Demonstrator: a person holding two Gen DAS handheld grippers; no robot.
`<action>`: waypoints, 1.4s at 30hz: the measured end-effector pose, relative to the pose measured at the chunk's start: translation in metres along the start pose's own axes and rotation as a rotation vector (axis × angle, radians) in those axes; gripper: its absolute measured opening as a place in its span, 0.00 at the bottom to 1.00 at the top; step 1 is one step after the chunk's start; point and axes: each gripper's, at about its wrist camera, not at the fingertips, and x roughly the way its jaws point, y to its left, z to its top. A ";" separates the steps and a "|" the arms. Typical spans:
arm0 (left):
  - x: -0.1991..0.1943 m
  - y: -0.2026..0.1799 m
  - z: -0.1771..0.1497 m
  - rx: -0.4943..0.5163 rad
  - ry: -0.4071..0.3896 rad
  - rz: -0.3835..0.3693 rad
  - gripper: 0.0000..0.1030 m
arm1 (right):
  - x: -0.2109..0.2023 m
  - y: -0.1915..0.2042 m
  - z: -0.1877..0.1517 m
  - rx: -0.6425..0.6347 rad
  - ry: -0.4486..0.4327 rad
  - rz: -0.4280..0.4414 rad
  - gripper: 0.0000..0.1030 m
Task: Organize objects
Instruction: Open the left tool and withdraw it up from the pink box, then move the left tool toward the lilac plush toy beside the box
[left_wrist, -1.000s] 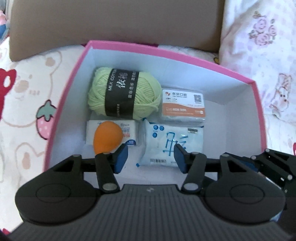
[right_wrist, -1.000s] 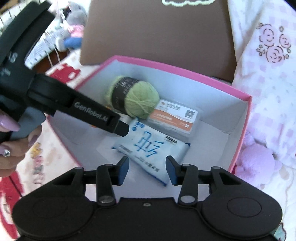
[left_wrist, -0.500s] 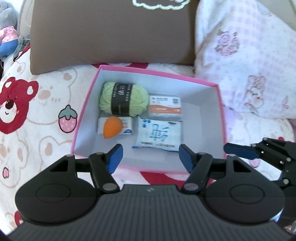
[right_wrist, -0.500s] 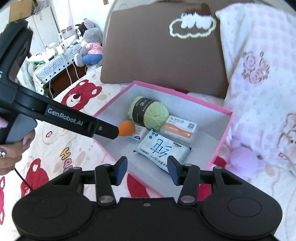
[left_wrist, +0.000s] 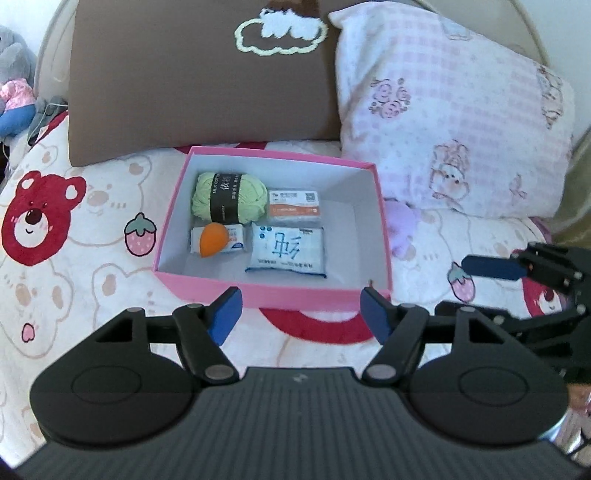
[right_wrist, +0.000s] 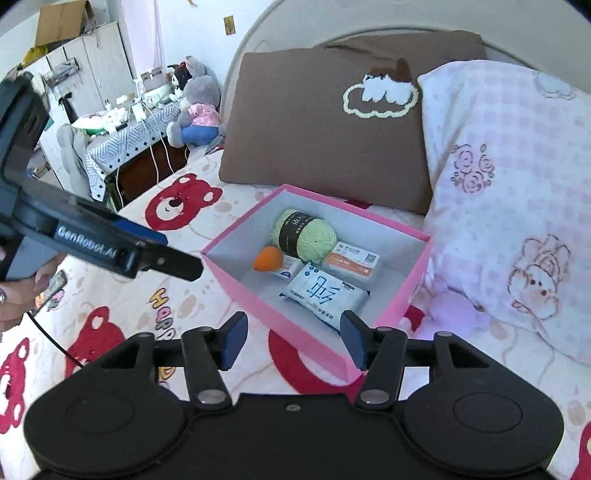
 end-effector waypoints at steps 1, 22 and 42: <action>-0.005 -0.003 -0.002 0.004 0.000 -0.008 0.68 | -0.004 0.000 -0.001 0.006 -0.003 0.002 0.66; -0.024 -0.082 -0.047 0.184 0.054 -0.076 0.83 | -0.099 -0.027 -0.056 -0.004 -0.056 -0.067 0.89; 0.092 -0.158 -0.062 0.139 -0.105 -0.120 0.84 | -0.094 -0.112 -0.092 0.216 -0.101 -0.126 0.89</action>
